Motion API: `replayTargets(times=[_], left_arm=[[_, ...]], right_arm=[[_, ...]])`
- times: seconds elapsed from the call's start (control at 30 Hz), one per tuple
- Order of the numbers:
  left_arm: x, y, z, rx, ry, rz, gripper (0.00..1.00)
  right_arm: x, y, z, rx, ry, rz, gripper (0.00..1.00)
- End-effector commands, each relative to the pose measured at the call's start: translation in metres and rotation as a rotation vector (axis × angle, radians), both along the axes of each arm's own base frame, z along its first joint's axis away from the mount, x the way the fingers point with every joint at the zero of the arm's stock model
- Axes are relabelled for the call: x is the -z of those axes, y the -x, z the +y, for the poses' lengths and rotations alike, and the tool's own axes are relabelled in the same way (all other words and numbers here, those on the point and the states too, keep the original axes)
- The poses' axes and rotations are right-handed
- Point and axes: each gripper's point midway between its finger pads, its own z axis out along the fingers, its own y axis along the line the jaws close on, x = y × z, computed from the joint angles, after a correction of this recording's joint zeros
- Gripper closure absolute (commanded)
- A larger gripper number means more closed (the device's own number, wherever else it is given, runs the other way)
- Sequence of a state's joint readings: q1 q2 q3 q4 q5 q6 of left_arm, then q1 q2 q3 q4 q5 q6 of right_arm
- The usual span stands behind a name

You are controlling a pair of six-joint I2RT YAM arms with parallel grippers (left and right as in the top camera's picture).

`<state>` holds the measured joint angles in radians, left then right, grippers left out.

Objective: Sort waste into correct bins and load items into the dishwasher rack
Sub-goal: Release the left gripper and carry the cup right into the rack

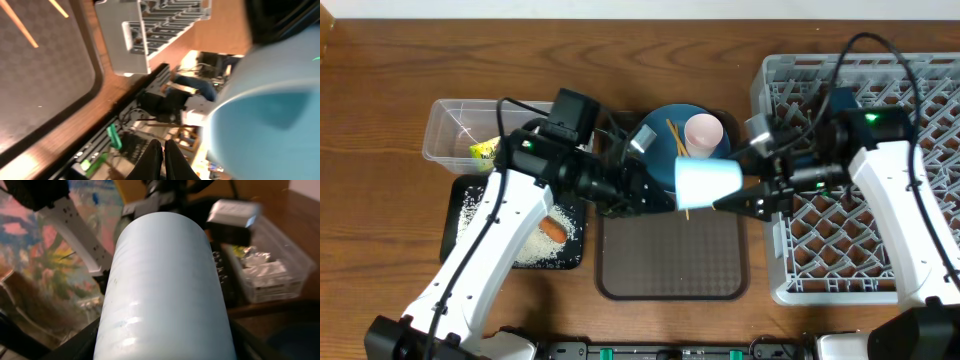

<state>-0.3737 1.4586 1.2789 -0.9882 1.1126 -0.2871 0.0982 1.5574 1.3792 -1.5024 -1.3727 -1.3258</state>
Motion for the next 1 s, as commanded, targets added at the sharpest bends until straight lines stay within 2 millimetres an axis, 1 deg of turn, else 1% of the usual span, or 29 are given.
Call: replayTargets(times=[0.0,0.13,0.23,0.27,0.33,0.47,0.53,0.57,0.6,0.67,0.7,0.73,0.77,0.8,0.83,0.87,0.9,0.97], left_arm=[[0.014,0.003,-0.001,0.02,-0.071,-0.036,0.92],[0.02,0.001,0.001,0.012,-0.112,-0.052,0.92],[0.032,-0.007,0.009,-0.016,-0.193,-0.084,0.92],[0.037,-0.009,0.012,-0.027,-0.227,-0.097,0.89],[0.047,-0.015,0.022,-0.052,-0.311,-0.118,0.87],[0.067,-0.022,0.046,-0.096,-0.487,-0.146,0.87],[0.073,-0.024,0.057,-0.11,-0.556,-0.157,0.87],[0.076,-0.025,0.061,-0.117,-0.582,-0.165,0.84],[0.077,-0.027,0.064,-0.122,-0.601,-0.172,0.78],[0.08,-0.03,0.07,-0.134,-0.638,-0.189,0.6],[0.081,-0.032,0.072,-0.139,-0.656,-0.196,0.52],[0.082,-0.033,0.075,-0.145,-0.674,-0.204,0.41],[0.083,-0.035,0.078,-0.15,-0.692,-0.212,0.32],[0.084,-0.036,0.081,-0.155,-0.707,-0.218,0.25],[0.084,-0.037,0.082,-0.156,-0.713,-0.221,0.16],[0.084,-0.037,0.082,-0.156,-0.713,-0.22,0.13],[0.084,-0.037,0.082,-0.156,-0.713,-0.22,0.12],[0.084,-0.037,0.082,-0.156,-0.713,-0.22,0.09]], right_arm=[[-0.017,-0.004,-0.002,0.026,-0.075,0.001,0.6],[-0.017,-0.004,-0.003,0.029,-0.074,0.0,0.6],[-0.015,-0.007,-0.006,0.045,-0.056,0.018,0.61],[-0.013,-0.008,-0.009,0.055,-0.044,0.033,0.62],[-0.01,-0.013,-0.016,0.087,-0.017,0.066,0.65],[-0.004,-0.028,-0.038,0.192,0.064,0.173,0.76],[0.0,-0.04,-0.051,0.272,0.126,0.253,0.83],[0.004,-0.047,-0.06,0.328,0.164,0.311,0.85],[0.007,-0.053,-0.066,0.375,0.195,0.357,0.85],[0.019,-0.066,-0.081,0.489,0.277,0.455,0.87],[0.028,-0.073,-0.091,0.57,0.336,0.517,0.87],[0.037,-0.079,-0.1,0.642,0.388,0.565,0.88],[0.047,-0.084,-0.11,0.724,0.446,0.615,0.9],[0.057,-0.087,-0.121,0.806,0.506,0.661,0.91],[0.062,-0.088,-0.127,0.849,0.538,0.682,0.94],[0.068,-0.089,-0.135,0.902,0.58,0.706,0.96],[0.073,-0.088,-0.142,0.945,0.614,0.728,0.98],[0.08,-0.085,-0.154,1.013,0.677,0.763,0.99]])
